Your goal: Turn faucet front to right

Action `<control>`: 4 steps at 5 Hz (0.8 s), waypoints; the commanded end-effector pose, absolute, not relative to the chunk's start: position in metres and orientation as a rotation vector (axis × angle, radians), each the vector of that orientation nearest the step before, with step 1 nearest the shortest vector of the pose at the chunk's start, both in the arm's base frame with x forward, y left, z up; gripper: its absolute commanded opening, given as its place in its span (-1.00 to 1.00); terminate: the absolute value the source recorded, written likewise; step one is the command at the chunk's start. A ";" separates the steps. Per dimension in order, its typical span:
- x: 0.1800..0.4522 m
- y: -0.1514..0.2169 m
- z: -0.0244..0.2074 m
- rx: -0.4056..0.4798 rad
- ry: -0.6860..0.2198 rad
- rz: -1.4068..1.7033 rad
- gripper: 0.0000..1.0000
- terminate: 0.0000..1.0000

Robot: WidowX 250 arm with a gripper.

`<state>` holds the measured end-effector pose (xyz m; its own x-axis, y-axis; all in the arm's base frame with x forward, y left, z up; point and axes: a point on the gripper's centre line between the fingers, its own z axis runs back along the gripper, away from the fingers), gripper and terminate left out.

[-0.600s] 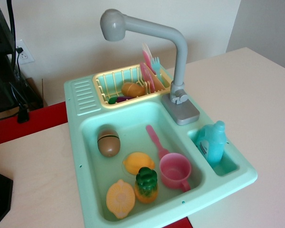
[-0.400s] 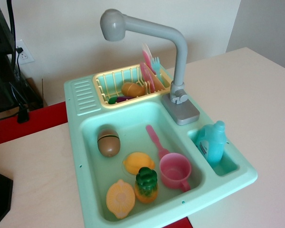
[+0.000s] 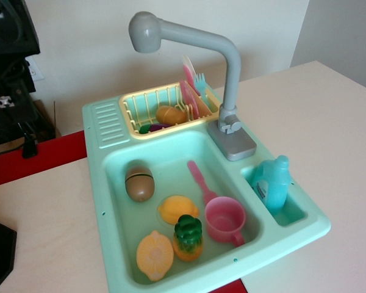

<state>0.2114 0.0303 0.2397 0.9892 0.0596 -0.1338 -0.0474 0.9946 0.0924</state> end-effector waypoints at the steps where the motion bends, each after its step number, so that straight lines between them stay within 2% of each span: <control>1: 0.230 0.061 0.244 0.099 0.113 0.096 1.00 -1.00; 4: 0.295 0.078 0.225 0.134 0.155 0.086 1.00 -1.00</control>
